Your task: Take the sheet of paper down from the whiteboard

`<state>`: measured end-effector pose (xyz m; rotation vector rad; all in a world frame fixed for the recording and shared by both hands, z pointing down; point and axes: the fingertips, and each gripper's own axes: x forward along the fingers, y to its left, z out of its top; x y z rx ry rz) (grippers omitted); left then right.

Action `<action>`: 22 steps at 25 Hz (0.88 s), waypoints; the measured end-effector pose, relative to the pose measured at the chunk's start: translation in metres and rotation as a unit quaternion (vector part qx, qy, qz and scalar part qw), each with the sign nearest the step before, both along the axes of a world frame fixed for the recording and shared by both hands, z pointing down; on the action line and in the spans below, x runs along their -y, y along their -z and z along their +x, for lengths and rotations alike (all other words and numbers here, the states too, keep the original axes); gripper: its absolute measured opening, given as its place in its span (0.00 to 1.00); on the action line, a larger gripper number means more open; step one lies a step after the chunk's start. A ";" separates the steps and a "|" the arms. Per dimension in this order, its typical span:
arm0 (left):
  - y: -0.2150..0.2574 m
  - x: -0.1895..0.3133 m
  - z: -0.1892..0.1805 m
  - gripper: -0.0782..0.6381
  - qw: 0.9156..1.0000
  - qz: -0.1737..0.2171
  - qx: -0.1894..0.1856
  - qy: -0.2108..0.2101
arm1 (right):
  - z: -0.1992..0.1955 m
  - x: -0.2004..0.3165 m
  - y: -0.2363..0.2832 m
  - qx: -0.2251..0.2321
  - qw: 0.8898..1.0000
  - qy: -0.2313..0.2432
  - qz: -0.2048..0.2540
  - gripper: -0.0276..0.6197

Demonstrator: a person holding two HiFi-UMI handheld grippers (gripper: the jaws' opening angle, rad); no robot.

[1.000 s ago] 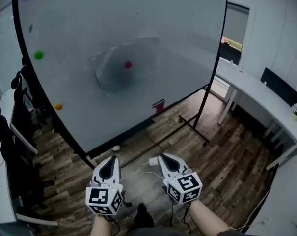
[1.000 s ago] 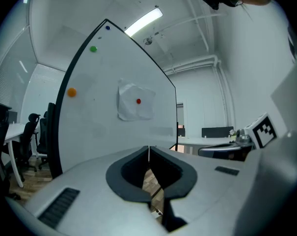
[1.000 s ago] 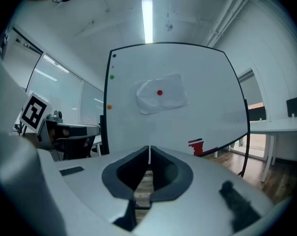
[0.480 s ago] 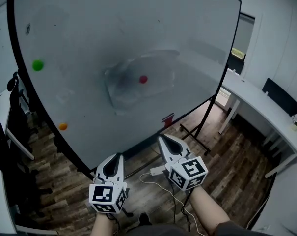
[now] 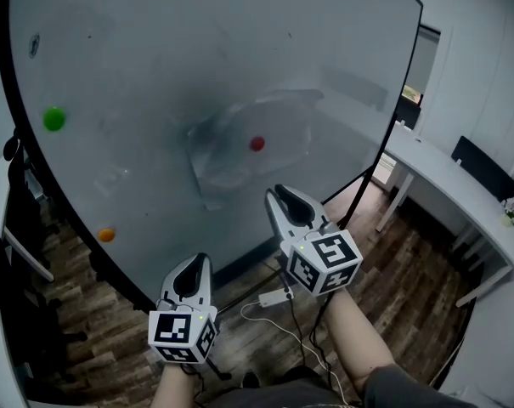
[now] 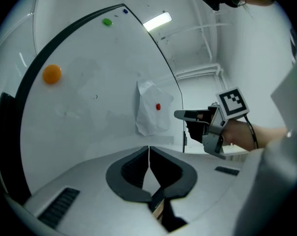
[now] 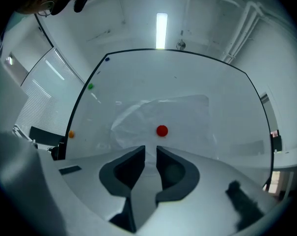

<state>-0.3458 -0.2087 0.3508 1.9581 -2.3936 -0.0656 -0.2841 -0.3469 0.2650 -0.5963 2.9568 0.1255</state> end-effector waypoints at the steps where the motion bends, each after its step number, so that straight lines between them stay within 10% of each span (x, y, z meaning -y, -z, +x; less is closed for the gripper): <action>1: -0.001 0.001 -0.001 0.14 1.000 -0.003 0.003 0.002 | -0.003 0.003 0.001 -0.001 1.000 0.003 0.000 0.14; 22: 0.005 0.012 -0.013 0.14 0.992 -0.016 0.018 0.126 | -0.058 0.042 0.052 -0.012 0.994 0.049 0.096 0.27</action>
